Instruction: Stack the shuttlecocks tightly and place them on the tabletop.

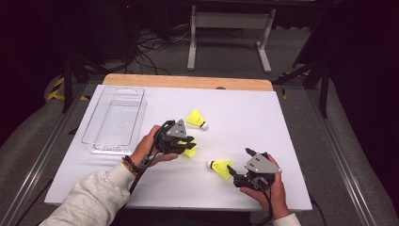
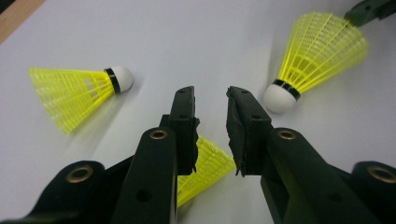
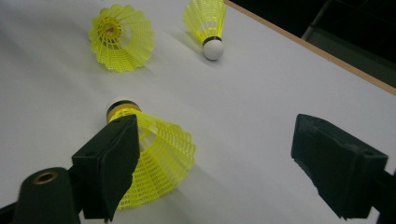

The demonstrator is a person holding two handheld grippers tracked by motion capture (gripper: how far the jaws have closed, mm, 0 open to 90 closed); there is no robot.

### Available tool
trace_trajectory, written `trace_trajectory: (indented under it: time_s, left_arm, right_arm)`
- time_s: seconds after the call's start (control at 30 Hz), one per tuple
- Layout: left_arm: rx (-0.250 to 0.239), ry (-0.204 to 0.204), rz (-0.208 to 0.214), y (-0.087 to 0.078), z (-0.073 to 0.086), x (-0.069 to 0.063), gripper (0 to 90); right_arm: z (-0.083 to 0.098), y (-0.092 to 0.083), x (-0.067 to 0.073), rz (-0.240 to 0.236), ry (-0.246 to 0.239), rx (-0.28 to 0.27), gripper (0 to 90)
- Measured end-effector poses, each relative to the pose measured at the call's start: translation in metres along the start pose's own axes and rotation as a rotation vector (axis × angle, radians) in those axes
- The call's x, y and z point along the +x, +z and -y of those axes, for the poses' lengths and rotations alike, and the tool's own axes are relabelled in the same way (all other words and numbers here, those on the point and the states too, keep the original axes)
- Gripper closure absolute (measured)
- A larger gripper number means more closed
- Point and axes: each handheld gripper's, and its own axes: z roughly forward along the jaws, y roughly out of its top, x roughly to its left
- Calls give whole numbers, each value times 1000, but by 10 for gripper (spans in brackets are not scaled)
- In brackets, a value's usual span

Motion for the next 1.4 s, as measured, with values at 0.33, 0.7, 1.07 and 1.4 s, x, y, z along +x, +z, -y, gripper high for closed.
trace_trajectory:
  time_s: [0.33,0.7,1.07,1.4]
  left_arm:
    - [-58,27,-26,-16,0,3,695]
    - [-111,75,-60,-40,12,2,651]
    - [-190,103,-112,-62,27,-2,588]
    - [-241,144,-182,-79,49,-15,468]
  right_arm:
    - [0,0,0,3,-2,2,164]
    - [-1,-1,2,7,-5,-2,164]
    - [-4,-6,4,12,-17,-16,171]
    - [-5,-13,9,0,-11,-21,198]
